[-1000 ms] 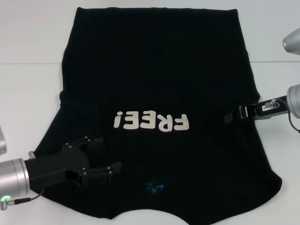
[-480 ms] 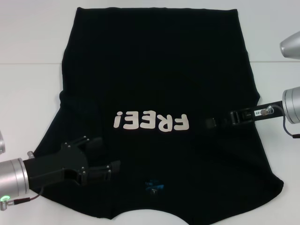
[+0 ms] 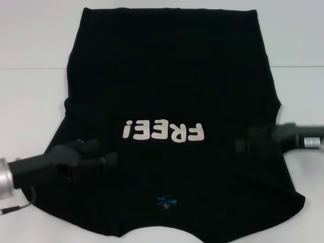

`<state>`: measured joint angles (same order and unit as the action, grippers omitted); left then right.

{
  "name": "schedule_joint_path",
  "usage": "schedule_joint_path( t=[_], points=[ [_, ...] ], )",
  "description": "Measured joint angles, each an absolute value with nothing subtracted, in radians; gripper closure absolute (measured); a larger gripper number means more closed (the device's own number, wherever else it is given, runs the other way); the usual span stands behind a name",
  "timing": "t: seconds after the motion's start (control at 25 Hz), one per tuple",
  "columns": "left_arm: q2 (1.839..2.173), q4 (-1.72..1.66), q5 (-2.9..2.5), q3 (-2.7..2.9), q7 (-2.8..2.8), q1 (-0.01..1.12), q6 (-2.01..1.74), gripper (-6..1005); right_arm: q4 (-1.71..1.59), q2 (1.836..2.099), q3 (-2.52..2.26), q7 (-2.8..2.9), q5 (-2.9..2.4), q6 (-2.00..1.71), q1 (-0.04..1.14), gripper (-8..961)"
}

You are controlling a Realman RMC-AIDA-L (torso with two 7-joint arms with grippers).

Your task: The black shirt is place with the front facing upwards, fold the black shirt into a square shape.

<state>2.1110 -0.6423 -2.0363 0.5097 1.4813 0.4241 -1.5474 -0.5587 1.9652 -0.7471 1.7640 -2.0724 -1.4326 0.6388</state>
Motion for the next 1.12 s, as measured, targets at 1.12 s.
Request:
schedule_joint_path(
  t=[1.12],
  points=[
    [1.953, -0.886, -2.665, 0.436, 2.491, 0.571, -1.648, 171, -0.544, 2.086, -0.754, 1.116, -1.97, -1.392, 0.462, 23]
  ],
)
